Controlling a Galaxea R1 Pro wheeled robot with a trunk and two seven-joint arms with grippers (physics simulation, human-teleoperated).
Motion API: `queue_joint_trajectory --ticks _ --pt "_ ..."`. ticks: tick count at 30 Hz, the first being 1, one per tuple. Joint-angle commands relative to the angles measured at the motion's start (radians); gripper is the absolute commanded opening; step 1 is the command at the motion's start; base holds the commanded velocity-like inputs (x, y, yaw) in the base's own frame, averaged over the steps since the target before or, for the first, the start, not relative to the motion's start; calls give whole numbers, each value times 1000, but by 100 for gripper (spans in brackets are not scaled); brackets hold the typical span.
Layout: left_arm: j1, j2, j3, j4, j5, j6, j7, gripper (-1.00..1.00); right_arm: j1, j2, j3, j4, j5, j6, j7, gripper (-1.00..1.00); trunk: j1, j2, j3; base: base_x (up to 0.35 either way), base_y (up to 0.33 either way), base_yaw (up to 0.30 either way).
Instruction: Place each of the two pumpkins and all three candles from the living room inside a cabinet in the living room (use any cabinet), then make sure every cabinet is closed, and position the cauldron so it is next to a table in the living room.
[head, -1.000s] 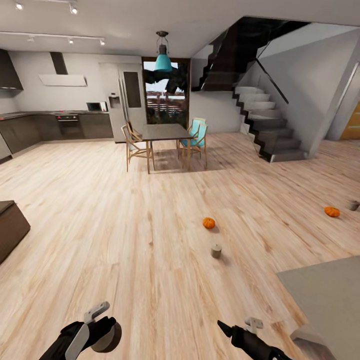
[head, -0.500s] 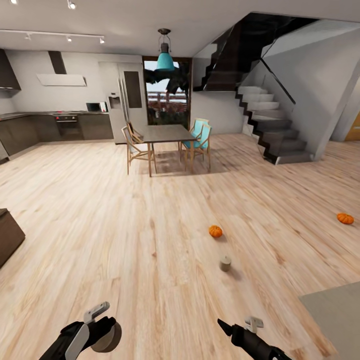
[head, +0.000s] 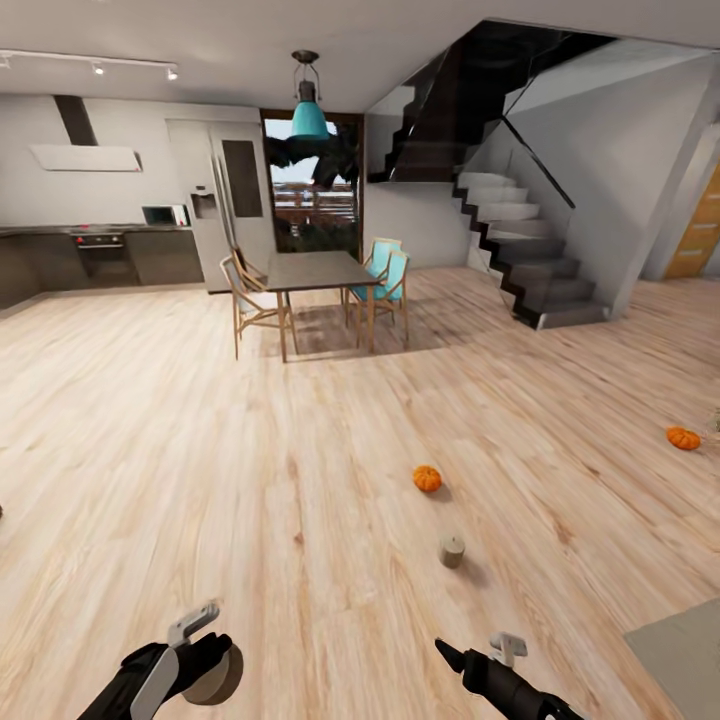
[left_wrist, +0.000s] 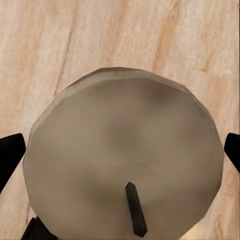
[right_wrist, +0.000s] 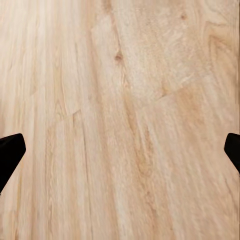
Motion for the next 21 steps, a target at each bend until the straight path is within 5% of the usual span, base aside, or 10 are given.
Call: queue_joint_trajectory --ticks 1,9,21 --pt "0 1 1 -3 11 6 6 -100 -1 -1 8 2 -6 -6 1 100 1 0 -1 341 103 -276" --pt "0 1 1 -3 11 6 6 -100 -1 -1 8 1 -7 -10 2 100 1 0 -1 341 103 -261" --pt "0 1 1 -3 11 6 6 -100 -1 -1 8 2 -8 -12 -1 100 1 0 6 341 103 -68"
